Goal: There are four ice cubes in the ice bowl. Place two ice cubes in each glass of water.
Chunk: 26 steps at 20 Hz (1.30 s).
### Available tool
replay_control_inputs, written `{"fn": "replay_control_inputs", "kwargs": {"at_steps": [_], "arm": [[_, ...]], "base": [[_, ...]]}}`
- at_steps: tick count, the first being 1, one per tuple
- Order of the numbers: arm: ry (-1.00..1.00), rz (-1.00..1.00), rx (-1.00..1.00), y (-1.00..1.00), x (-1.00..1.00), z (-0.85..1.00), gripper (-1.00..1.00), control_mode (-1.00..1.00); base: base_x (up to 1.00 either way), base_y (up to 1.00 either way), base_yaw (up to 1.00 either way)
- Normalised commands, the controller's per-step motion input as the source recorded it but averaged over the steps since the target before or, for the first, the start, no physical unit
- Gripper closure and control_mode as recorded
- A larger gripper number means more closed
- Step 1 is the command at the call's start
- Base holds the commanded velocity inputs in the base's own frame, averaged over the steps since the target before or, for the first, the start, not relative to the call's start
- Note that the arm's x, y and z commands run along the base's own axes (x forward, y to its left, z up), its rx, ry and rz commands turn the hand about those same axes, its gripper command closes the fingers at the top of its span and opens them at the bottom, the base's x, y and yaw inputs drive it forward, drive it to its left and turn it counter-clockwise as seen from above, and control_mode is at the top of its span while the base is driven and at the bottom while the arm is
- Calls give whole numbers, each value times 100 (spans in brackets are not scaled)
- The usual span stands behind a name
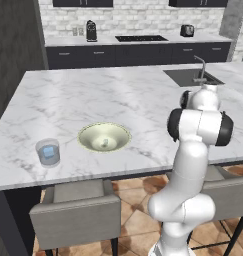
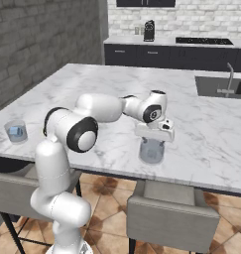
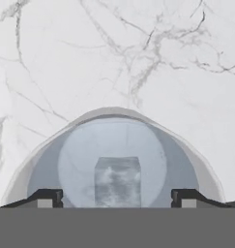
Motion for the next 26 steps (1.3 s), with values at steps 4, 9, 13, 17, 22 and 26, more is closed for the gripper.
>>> {"fn": "replay_control_inputs", "kwargs": {"at_steps": [4,9,13,17,22,26], "arm": [[0,0,0,33,13,-8,-100,-100],[0,0,0,64,32,-27,-100,-100],[0,0,0,49,13,-19,-100,-100],[0,0,0,25,0,-1,100,-100],[0,0,0,38,1,0,100,-100],[0,0,0,40,0,8,100,-100]], "base": [[0,0,0],[0,0,0],[0,0,0],[0,0,0],[0,0,0],[0,0,0]]}}
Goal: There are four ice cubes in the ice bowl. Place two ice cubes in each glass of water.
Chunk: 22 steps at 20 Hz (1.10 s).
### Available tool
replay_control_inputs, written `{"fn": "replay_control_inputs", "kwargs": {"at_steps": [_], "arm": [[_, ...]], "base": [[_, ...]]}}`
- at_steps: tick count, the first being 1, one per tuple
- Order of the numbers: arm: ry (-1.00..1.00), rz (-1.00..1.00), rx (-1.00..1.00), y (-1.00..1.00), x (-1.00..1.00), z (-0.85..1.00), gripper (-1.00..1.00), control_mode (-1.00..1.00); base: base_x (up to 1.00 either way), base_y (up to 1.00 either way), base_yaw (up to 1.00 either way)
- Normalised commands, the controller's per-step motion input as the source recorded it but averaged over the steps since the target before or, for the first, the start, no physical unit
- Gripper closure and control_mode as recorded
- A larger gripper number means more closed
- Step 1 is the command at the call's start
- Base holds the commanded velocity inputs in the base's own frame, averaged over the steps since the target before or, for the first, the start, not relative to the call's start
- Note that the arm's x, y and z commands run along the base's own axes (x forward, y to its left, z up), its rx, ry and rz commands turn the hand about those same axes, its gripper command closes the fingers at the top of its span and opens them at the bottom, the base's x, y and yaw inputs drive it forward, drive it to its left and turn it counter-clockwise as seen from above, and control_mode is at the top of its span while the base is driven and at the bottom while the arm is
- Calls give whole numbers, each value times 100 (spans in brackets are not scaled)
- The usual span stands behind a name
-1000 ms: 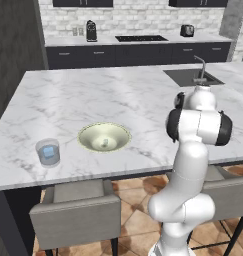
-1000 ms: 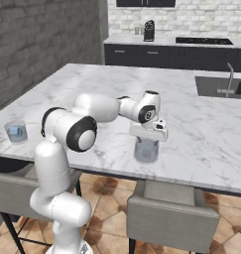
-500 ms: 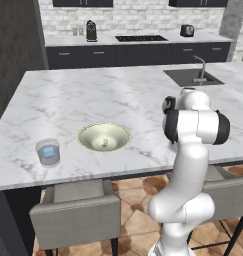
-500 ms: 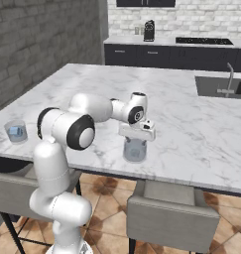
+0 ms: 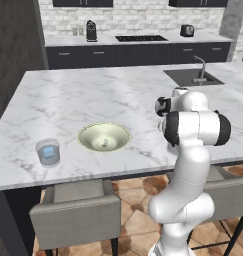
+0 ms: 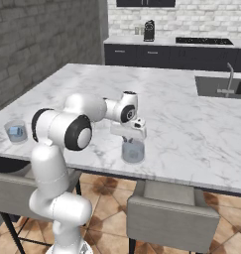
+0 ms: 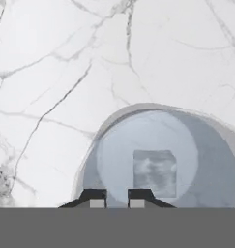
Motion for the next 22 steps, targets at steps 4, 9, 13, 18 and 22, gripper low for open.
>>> {"fn": "replay_control_inputs", "kwargs": {"at_steps": [4,9,13,18,22], "arm": [[0,0,-1,32,-26,74,100,-100],[0,0,-3,51,-2,40,-100,-100],[-1,0,0,100,4,0,-100,-100],[-7,0,0,99,8,0,-100,-100],[-12,1,0,99,21,-8,-100,-100]], "base": [[0,0,0],[0,0,0],[0,0,0],[0,0,0],[0,0,0]]}}
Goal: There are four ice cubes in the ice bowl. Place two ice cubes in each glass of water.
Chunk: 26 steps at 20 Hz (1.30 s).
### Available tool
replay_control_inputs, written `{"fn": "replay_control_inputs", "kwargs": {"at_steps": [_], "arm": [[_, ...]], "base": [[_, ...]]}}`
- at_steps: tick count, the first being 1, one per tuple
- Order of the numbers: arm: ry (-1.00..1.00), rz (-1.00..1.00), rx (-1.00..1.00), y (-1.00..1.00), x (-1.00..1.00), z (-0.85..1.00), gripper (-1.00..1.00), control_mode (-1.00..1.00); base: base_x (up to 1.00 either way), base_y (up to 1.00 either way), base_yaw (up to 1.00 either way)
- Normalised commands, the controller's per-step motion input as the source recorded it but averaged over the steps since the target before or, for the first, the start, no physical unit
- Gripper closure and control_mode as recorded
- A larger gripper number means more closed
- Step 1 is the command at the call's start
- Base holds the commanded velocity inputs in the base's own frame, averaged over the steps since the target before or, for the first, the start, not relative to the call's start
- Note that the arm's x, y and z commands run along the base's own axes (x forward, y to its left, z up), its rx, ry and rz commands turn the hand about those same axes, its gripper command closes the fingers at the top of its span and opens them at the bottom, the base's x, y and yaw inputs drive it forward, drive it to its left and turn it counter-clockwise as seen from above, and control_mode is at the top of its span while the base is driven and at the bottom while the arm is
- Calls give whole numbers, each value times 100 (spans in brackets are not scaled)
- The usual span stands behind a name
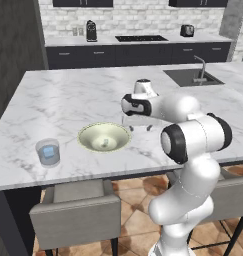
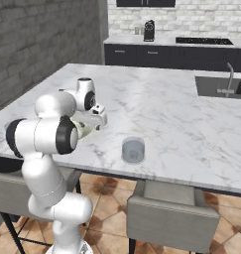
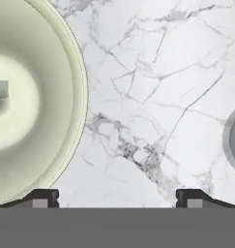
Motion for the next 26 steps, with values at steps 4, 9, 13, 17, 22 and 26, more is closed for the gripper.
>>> {"fn": "replay_control_inputs", "kwargs": {"at_steps": [4,9,13,17,22,26], "arm": [[-18,0,0,100,45,-7,-100,-100],[-12,-2,0,100,55,-27,-100,-100],[-3,-5,0,88,54,-41,-100,-100],[0,-5,0,30,31,-16,-100,-100],[0,-8,0,0,33,-1,-100,-100],[0,-5,0,0,25,-26,-100,-100]], "base": [[0,0,0],[0,0,0],[0,0,0],[0,0,0],[0,0,0],[0,0,0]]}}
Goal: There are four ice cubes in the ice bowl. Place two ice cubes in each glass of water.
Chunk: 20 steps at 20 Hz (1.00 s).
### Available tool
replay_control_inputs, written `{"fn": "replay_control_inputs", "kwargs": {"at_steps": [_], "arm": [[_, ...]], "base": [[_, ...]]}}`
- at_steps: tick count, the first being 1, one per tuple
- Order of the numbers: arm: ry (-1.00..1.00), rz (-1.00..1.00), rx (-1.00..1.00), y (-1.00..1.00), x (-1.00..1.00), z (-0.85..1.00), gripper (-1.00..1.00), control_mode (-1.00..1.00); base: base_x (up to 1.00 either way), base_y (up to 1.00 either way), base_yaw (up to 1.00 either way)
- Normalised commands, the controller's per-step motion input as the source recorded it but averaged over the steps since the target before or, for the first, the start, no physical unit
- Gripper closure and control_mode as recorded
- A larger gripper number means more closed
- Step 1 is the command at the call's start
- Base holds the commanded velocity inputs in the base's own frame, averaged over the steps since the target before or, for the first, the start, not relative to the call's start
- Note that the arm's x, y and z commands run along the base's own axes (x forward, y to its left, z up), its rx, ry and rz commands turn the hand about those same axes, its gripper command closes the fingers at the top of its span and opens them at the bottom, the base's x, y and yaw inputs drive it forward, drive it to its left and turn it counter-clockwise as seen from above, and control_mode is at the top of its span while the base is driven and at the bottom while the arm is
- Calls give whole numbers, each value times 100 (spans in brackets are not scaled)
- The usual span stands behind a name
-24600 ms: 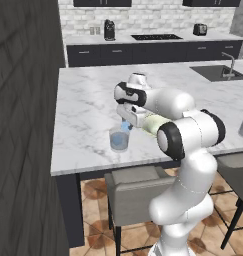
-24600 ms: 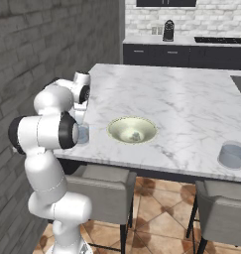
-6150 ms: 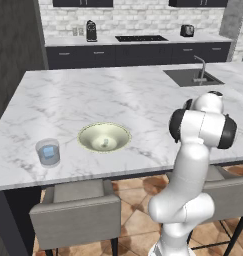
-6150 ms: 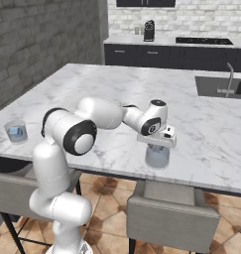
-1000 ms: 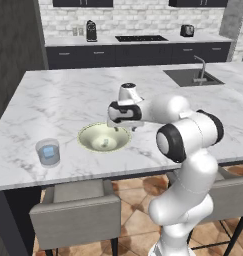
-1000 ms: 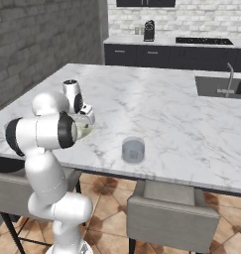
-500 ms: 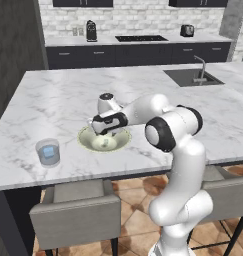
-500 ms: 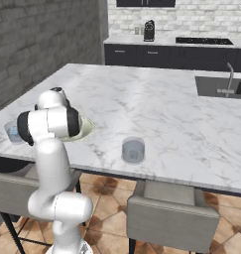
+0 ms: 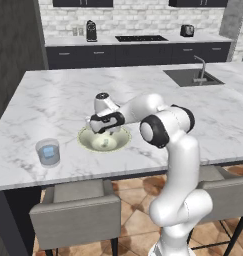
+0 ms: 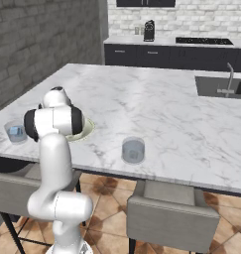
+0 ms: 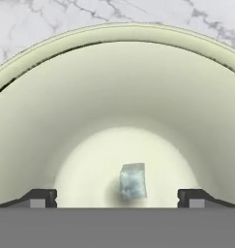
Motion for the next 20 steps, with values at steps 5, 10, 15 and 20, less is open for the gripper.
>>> {"fn": "replay_control_inputs", "kwargs": {"at_steps": [5,10,15,20], "arm": [[0,-1,0,0,7,-25,-100,-100],[1,-1,0,-1,0,-8,-100,-100],[5,0,0,-14,0,-27,-100,-100],[2,0,0,-1,5,-20,-100,-100]], "base": [[0,0,0],[0,0,0],[0,0,0],[0,0,0]]}}
